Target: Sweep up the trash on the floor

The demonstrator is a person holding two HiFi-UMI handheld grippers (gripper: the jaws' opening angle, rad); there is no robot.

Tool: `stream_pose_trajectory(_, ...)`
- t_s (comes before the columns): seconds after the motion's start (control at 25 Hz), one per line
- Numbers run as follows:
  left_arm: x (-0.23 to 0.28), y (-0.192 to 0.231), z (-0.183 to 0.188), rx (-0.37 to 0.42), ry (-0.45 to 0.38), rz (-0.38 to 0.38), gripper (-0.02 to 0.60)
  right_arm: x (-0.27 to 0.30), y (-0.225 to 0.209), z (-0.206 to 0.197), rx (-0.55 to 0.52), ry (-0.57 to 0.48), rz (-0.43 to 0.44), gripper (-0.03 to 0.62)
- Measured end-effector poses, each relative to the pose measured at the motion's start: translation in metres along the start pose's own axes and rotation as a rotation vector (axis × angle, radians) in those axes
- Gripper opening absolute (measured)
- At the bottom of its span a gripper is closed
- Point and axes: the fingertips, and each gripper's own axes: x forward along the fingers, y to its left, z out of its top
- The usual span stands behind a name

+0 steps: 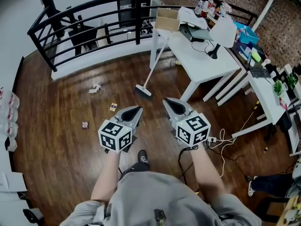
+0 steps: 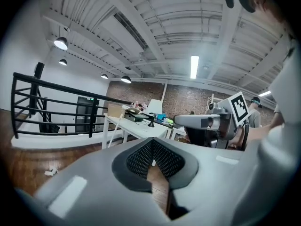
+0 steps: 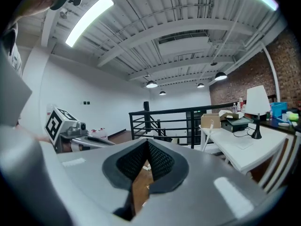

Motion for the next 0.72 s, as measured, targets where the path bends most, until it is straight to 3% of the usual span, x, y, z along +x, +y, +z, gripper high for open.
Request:
stream_pose_trajectory(0.36,0.101,0.08,0.051,0.011,-0.002,-0.014,0.005,0.092,-0.098,0.032,0.0,0.011,-0.013,0.0)
stream_pose_trajectory(0.72,0.215,0.135,0.061,-0.033,0.005,0.059,0.005,0.174,-0.223,0.044,0.019,0.028,0.023,0.0)
